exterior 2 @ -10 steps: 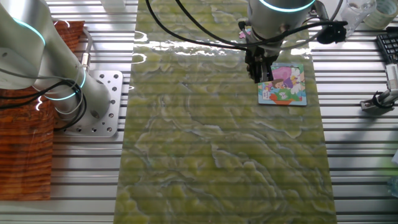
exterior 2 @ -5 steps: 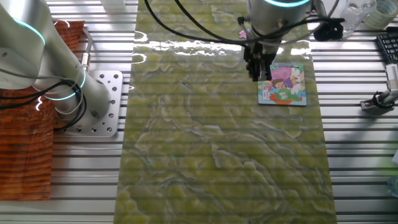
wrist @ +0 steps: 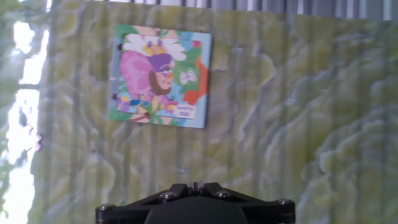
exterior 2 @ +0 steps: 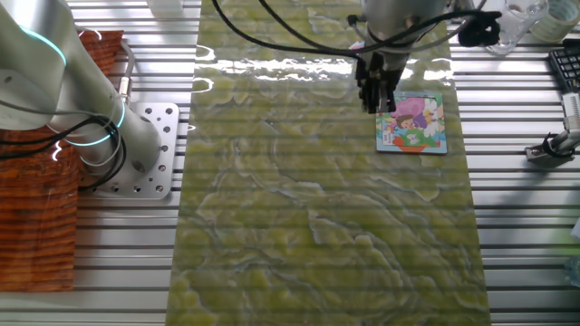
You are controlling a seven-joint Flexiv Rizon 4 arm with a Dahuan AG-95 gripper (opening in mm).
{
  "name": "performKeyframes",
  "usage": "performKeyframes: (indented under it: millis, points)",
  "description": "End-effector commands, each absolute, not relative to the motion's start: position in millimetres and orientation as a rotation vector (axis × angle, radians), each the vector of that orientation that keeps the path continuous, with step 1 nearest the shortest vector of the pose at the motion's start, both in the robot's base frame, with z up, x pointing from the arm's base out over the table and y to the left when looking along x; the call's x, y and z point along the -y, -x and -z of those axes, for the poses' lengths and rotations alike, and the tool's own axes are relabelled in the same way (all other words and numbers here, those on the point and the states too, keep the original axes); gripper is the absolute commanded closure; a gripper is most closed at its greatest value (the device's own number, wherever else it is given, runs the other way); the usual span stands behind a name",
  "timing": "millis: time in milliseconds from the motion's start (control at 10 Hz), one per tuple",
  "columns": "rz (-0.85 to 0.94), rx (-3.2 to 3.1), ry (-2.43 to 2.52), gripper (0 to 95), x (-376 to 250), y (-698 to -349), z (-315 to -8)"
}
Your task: Assemble one piece of a puzzle
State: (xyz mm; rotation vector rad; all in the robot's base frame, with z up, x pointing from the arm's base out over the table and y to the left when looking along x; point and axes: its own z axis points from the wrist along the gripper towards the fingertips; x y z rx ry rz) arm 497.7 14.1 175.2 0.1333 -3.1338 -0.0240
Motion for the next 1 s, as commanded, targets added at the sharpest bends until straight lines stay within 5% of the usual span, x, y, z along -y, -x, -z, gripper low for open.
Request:
performKeyframes:
  millis: [100, 1000]
  points:
    - [0.019, 3.137, -0.136, 95.0, -27, -500, -169]
    - [0.087, 3.085, -0.139, 95.0, -82, -503, -149]
